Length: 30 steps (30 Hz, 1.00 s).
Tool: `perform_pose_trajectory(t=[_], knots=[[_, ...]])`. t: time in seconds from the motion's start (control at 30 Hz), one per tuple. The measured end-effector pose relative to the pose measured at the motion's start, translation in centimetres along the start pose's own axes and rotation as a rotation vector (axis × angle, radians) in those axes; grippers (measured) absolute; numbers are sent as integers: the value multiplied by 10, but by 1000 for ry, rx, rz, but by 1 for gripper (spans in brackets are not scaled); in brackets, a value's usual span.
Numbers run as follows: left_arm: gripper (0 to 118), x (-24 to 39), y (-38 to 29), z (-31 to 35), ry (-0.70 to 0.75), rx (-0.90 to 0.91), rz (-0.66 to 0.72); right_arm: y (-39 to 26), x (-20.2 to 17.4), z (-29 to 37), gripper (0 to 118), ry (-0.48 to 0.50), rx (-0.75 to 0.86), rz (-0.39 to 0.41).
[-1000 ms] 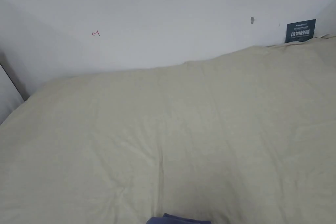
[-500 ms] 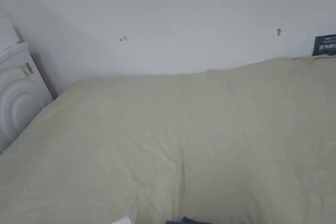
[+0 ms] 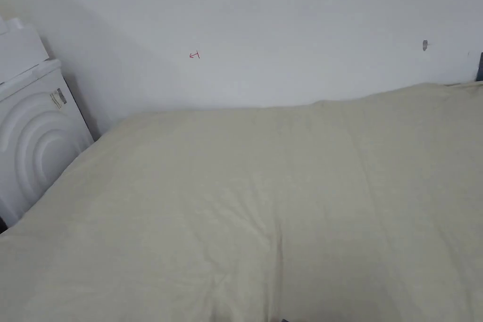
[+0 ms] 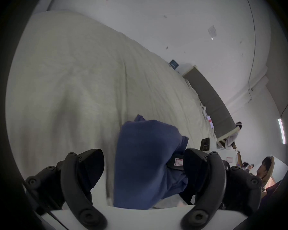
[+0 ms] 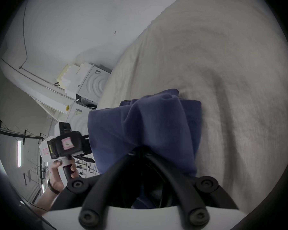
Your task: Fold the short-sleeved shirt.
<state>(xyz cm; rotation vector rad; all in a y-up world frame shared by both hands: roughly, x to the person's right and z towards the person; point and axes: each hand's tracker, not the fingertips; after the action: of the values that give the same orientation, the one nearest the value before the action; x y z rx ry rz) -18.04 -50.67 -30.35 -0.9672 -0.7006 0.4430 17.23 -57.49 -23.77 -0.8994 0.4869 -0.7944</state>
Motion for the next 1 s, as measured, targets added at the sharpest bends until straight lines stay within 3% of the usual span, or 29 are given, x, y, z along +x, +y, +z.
perform_pose_trajectory(t=[0.13, 0.2, 0.3, 0.43, 0.53, 0.67, 0.73, 0.93, 0.97, 1.0], knots=[[83, 21, -6, -35, 56, -89, -133, 3, 3, 0, 1, 15, -16, -32], [48, 30, -8, -33, 136, -78, -188, 2, -1, 2, 1, 12, -17, -38], [36, 28, -5, -20, 55, -67, -80, 2, -18, 9, 1, -45, 3, 39], [33, 25, -5, -8, 58, -14, -40, 0, -43, 27, 1, -96, 45, 121], [31, 5, 11, 34, 12, 97, 34, 2, -49, 43, 2, -80, 66, 98], [31, -50, 49, 113, 156, 248, 74, 1, -50, 58, 2, -76, 97, 73], [31, -95, 74, 152, 205, 278, 164, 0, -47, 62, 2, -84, 95, 62], [32, -193, 118, 185, 376, 136, 263, -2, -37, 60, 2, -136, 62, 49], [35, -201, 117, 177, 383, 116, 290, -2, -36, 59, 2, -147, 60, 37], [46, -211, 115, 171, 378, 97, 296, -1, -35, 59, 2, -155, 57, 27]])
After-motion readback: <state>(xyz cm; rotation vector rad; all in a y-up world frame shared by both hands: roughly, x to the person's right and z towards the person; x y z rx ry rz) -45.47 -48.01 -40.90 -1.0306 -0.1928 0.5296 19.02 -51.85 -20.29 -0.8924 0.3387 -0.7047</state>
